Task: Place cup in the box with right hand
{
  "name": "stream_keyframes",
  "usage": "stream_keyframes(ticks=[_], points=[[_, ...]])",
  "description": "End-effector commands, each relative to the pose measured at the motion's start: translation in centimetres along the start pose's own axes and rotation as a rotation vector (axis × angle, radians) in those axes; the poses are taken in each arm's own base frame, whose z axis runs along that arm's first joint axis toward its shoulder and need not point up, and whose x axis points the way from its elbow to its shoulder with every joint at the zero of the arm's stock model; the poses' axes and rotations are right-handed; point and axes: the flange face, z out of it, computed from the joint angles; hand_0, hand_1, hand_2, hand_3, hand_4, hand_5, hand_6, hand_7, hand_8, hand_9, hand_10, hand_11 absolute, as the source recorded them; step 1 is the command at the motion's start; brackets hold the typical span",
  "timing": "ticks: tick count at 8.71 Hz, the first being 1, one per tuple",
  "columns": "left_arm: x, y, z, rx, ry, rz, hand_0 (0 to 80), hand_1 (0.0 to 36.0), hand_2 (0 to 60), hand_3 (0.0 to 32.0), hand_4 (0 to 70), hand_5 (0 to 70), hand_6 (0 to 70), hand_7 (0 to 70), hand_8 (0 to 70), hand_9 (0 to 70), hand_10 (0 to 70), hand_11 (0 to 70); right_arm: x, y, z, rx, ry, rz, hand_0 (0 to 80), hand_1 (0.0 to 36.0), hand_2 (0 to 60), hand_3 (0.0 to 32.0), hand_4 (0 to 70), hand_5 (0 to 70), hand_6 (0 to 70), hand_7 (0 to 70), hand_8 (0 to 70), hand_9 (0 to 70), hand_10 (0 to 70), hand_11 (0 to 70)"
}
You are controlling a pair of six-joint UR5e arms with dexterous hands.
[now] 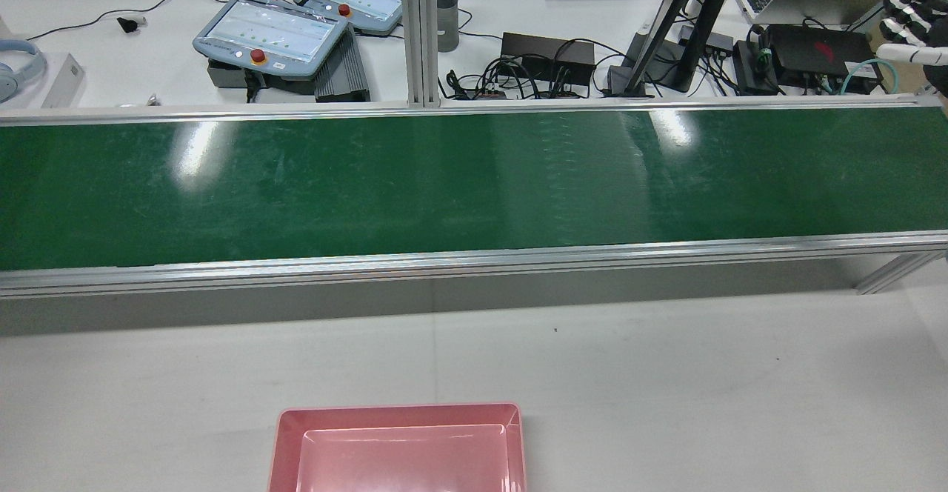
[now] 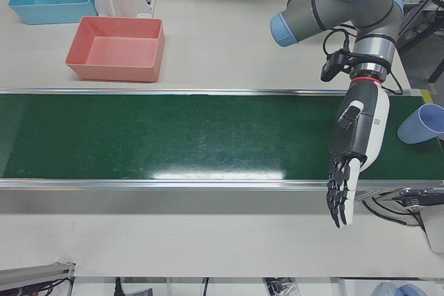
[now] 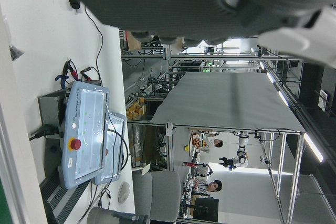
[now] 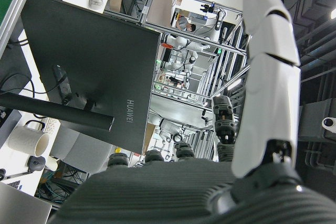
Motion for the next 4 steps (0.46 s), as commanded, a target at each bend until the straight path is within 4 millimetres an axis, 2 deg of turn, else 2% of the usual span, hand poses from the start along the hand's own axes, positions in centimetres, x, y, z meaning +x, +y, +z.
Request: stream_keyframes(ticks=[1, 2, 3, 4], points=[[0.03, 0.0, -0.01, 0.0, 0.001, 0.0, 0.0, 0.0, 0.0, 0.0, 0.0, 0.0, 0.0, 0.0, 0.0, 0.0, 0.0, 0.0, -0.17, 0.03, 0.04, -0.001, -0.003, 0.0, 57.2, 23.5, 12.2, 0.0, 5.2, 7.2, 3.5, 4.5, 0.2, 2.2, 0.0, 2.5], [0.03, 0.0, -0.01, 0.0, 0.001, 0.0, 0.0, 0.0, 0.0, 0.0, 0.0, 0.0, 0.0, 0.0, 0.0, 0.0, 0.0, 0.0, -0.15, -0.04, -0.03, 0.001, -0.003, 0.0, 56.0, 25.4, 17.8, 0.0, 3.1, 7.2, 3.5, 4.5, 0.2, 2.2, 0.0, 2.5], [-0.05, 0.0, 0.02, 0.0, -0.001, 0.0, 0.0, 0.0, 0.0, 0.0, 0.0, 0.0, 0.0, 0.0, 0.0, 0.0, 0.0, 0.0, -0.1, 0.05, -0.01, -0.001, -0.002, 0.0, 57.2, 23.5, 12.1, 0.0, 5.2, 7.2, 3.5, 4.5, 0.2, 2.2, 0.0, 2.5], [0.03, 0.0, -0.01, 0.0, 0.001, 0.0, 0.0, 0.0, 0.0, 0.0, 0.0, 0.0, 0.0, 0.0, 0.0, 0.0, 0.0, 0.0, -0.13, 0.18, -0.02, -0.003, -0.002, 0.0, 56.0, 25.4, 17.8, 0.0, 3.1, 7.2, 3.5, 4.5, 0.2, 2.1, 0.0, 2.5]])
